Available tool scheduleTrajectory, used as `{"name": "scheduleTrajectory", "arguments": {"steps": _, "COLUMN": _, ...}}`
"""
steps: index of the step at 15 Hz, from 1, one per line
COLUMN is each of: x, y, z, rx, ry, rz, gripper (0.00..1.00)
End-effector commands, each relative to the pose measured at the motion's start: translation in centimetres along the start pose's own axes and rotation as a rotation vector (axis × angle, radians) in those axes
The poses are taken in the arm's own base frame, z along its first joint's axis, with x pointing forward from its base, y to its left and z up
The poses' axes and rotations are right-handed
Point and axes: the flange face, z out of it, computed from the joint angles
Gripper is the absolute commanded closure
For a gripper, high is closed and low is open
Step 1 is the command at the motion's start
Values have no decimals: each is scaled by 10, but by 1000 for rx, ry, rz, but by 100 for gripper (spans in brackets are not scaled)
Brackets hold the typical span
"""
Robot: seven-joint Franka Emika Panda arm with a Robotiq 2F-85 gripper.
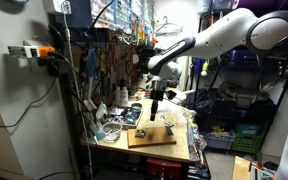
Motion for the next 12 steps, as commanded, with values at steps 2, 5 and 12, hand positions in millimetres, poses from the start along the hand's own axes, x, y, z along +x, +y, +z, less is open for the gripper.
{"name": "scheduleTrajectory", "arguments": {"steps": 2, "x": 27, "y": 29, "z": 15, "rx": 16, "ry": -4, "rz": 123, "gripper": 0}}
{"name": "scheduleTrajectory", "arguments": {"steps": 5, "x": 46, "y": 34, "z": 36, "rx": 1, "ry": -29, "rz": 163, "gripper": 0}}
{"name": "scheduleTrajectory", "arguments": {"steps": 12, "x": 67, "y": 56, "z": 61, "rx": -50, "ry": -34, "rz": 174, "gripper": 0}}
